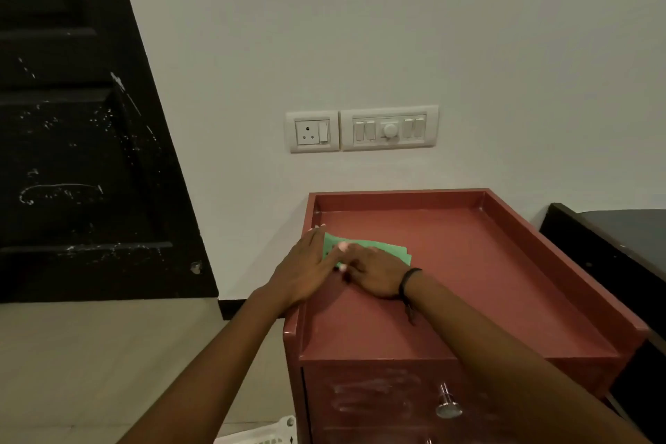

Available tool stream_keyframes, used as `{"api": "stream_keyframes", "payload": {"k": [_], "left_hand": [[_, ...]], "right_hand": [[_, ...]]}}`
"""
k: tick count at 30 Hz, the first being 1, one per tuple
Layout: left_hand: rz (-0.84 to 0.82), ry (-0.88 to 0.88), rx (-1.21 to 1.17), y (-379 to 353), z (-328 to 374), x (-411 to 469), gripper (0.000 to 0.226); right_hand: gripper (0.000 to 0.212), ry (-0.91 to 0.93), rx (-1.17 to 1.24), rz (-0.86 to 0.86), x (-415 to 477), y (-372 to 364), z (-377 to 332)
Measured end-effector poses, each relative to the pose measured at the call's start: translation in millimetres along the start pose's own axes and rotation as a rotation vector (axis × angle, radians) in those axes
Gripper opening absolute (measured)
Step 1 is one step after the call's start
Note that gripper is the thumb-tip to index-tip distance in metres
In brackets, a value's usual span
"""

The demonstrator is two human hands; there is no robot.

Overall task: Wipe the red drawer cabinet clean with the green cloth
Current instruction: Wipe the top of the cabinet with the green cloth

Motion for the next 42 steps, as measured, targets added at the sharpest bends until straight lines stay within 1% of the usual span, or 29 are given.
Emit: {"api": "stream_keyframes", "payload": {"k": [4, 7, 12, 15, 18, 22, 25, 27, 31, 34, 37, 42], "left_hand": [[0.029, -0.023, -0.054, 1, 1, 0, 0.074], [0.028, -0.054, -0.053, 1, 3, 1, 0.06], [0.006, -0.023, -0.029, -3, -2, 3, 0.072], [0.02, -0.026, -0.052, -2, -1, 3, 0.071], [0.024, -0.021, -0.047, -1, -1, 2, 0.071], [0.03, -0.011, -0.096, 1, 3, -2, 0.074], [-0.01, 0.01, -0.041, 0, 5, -4, 0.083], [-0.032, 0.022, -0.008, 3, 7, -5, 0.085], [-0.042, 0.045, 0.009, 4, 8, -6, 0.085], [-0.039, 0.047, 0.006, 6, 11, -12, 0.089], [-0.036, 0.045, 0.023, 8, 17, -18, 0.093], [-0.096, 0.036, 0.101, 4, 15, -18, 0.096]], "right_hand": [[0.055, -0.038, -0.037, -0.022, 66, -2, 19], [0.052, -0.069, -0.064, -0.021, 112, -2, 32], [0.052, -0.041, -0.143, -0.029, 148, -1, 46], [0.043, -0.069, -0.028, -0.004, 148, 4, 47], [0.034, -0.08, 0.096, 0.022, 129, 12, 32], [0.037, -0.075, 0.179, 0.019, 74, 7, 6], [0.034, -0.114, 0.242, 0.01, 31, -2, -9], [0.034, -0.123, 0.214, 0.028, 7, -5, -21], [0.033, -0.052, 0.141, 0.047, -34, -14, -50], [0.034, -0.049, 0.126, 0.052, -64, -21, -64], [0.033, 0.001, 0.116, 0.081, -99, -22, -82], [0.037, 0.083, 0.044, 0.122, -151, -21, -112]]}}
Point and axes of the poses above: each hand's wrist, its own x-axis towards the middle knuckle, its own y-axis out of the back of the hand, z = x × y, the point moved 8 cm from there along x, towards the middle knuckle, and after that the axes turned 8 degrees about -y, right-handed, at the moved point
